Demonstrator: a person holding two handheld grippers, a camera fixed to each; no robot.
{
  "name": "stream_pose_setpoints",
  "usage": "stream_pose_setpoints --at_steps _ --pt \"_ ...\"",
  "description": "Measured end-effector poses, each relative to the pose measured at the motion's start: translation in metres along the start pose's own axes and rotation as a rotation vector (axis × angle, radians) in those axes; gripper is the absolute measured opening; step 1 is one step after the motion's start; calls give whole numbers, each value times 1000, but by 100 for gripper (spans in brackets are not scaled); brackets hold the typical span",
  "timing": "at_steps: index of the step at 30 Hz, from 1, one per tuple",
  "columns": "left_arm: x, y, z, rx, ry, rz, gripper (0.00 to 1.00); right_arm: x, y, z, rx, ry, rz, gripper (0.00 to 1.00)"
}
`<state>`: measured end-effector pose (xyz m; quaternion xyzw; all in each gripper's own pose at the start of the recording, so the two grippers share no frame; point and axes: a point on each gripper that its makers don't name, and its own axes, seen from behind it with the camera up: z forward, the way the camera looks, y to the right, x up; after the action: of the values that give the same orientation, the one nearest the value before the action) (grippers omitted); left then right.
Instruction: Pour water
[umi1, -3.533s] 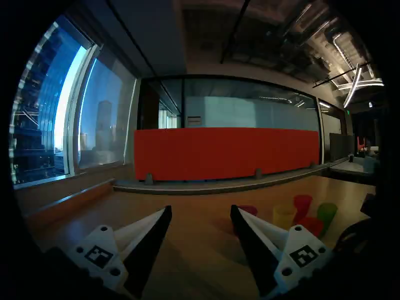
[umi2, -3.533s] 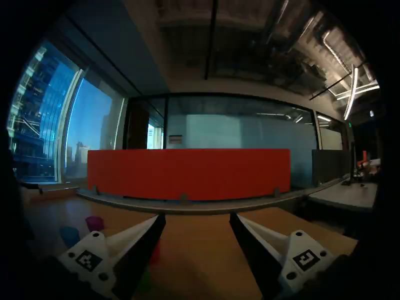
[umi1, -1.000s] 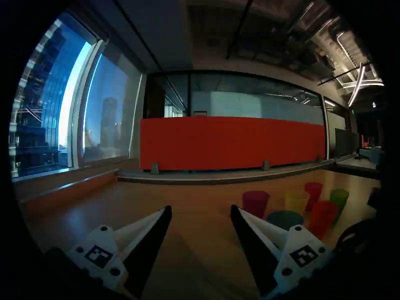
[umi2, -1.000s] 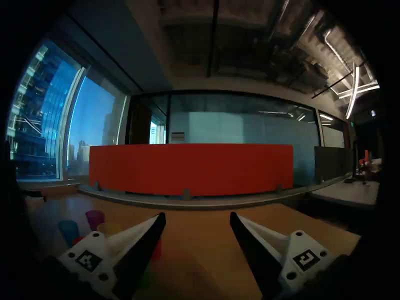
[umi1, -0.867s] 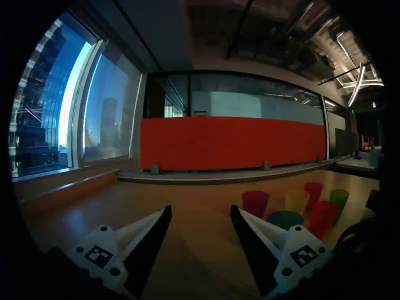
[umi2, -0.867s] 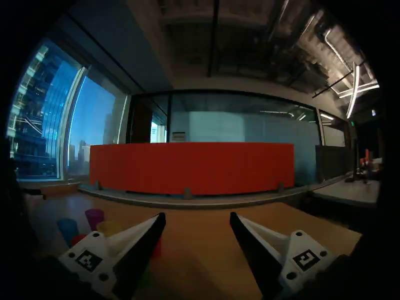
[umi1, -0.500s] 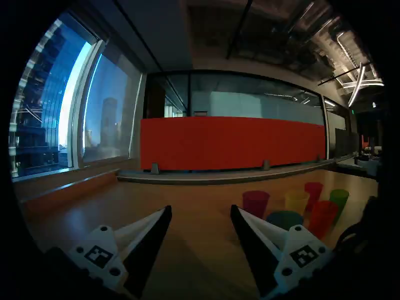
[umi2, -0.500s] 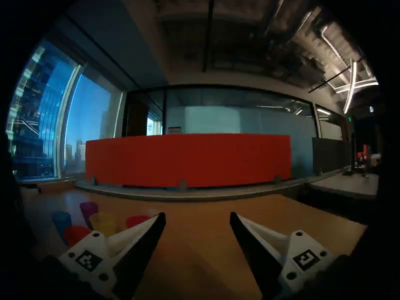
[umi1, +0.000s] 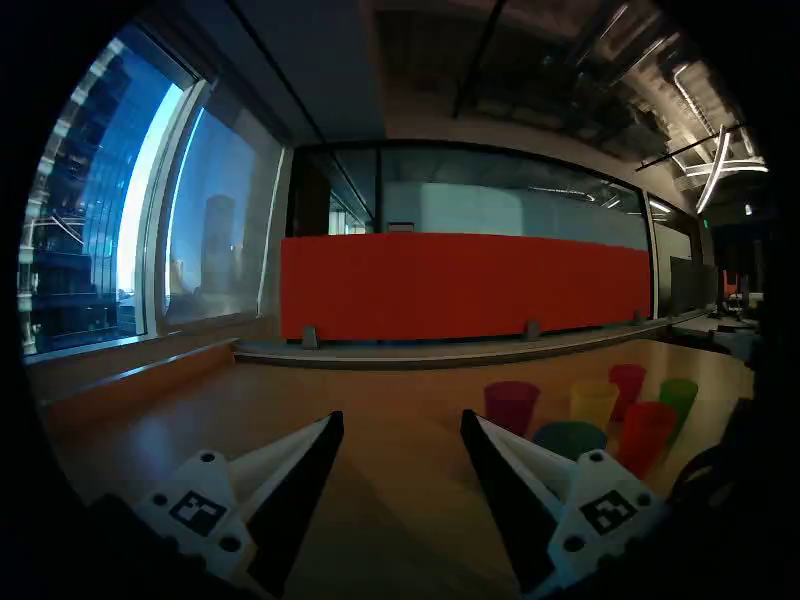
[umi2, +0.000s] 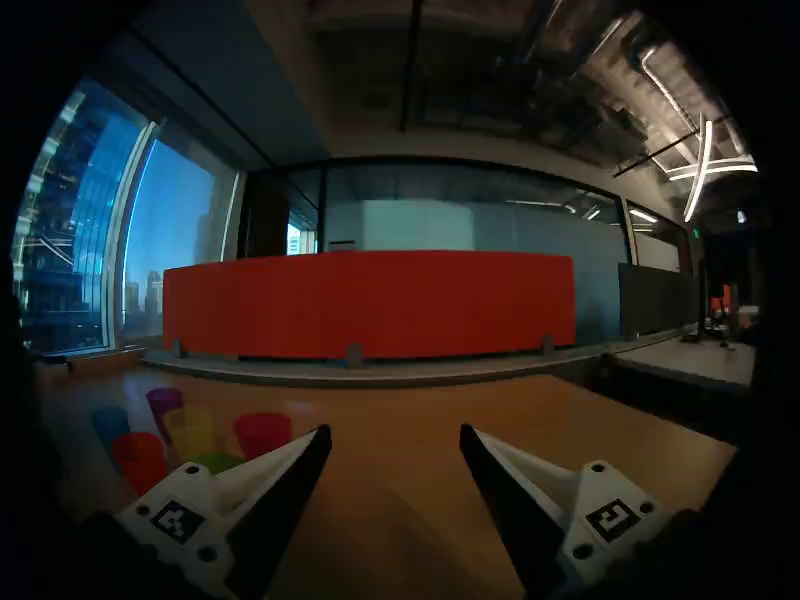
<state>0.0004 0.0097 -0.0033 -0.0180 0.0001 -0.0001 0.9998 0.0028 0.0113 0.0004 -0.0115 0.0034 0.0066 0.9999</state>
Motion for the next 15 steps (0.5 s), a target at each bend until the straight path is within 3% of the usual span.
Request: stream_pose_setpoints --at_steps 15 --pt "0 0 0 0 0 0 87 0 -9 -1 18 -5 -15 99"
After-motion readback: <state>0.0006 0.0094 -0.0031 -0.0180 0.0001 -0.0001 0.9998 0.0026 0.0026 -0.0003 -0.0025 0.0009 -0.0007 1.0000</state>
